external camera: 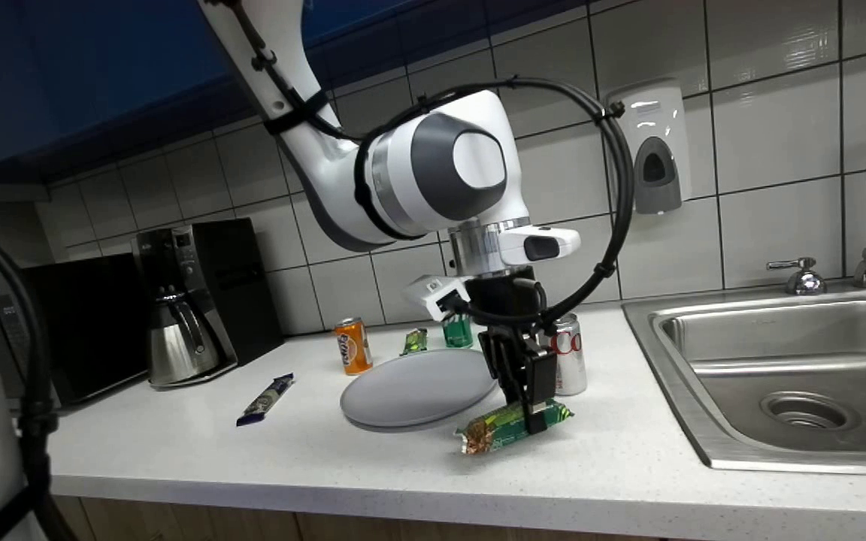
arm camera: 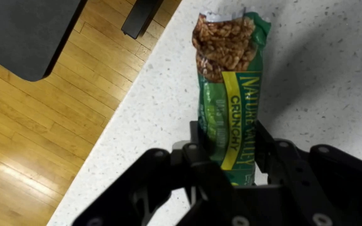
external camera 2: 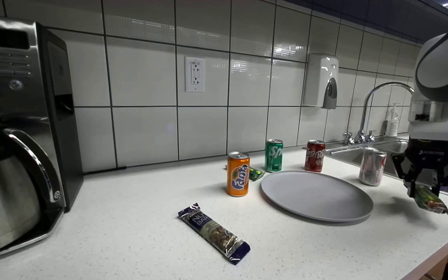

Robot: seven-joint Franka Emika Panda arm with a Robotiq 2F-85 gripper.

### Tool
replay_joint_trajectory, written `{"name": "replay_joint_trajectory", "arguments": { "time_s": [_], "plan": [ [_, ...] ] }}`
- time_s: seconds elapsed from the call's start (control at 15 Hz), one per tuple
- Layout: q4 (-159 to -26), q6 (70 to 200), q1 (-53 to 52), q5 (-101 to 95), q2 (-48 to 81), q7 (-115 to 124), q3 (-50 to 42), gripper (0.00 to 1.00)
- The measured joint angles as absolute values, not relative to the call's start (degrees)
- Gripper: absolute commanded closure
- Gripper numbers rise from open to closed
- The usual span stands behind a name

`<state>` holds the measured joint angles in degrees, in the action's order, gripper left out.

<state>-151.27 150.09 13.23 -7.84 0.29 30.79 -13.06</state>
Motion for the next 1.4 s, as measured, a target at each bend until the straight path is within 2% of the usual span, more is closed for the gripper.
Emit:
{"name": "replay_joint_trajectory", "arguments": {
  "time_s": [0.07, 0.13, 0.2, 0.53, 1.4],
  "plan": [
    [-151.1, 150.6, 13.2, -7.8, 1.0, 30.6, -13.3, 0.8],
    [-150.9, 151.0, 13.2, -7.8, 1.6, 30.3, -13.4, 0.34],
    [-150.7, 151.2, 13.2, -7.8, 2.2, 30.1, -13.6, 0.34],
    [-149.9, 151.4, 13.2, -7.8, 3.4, 29.7, -13.8, 0.01],
    [-149.8, 151.5, 12.0, -3.1, -0.2, 25.0, -13.5, 0.0]
  ]
}}
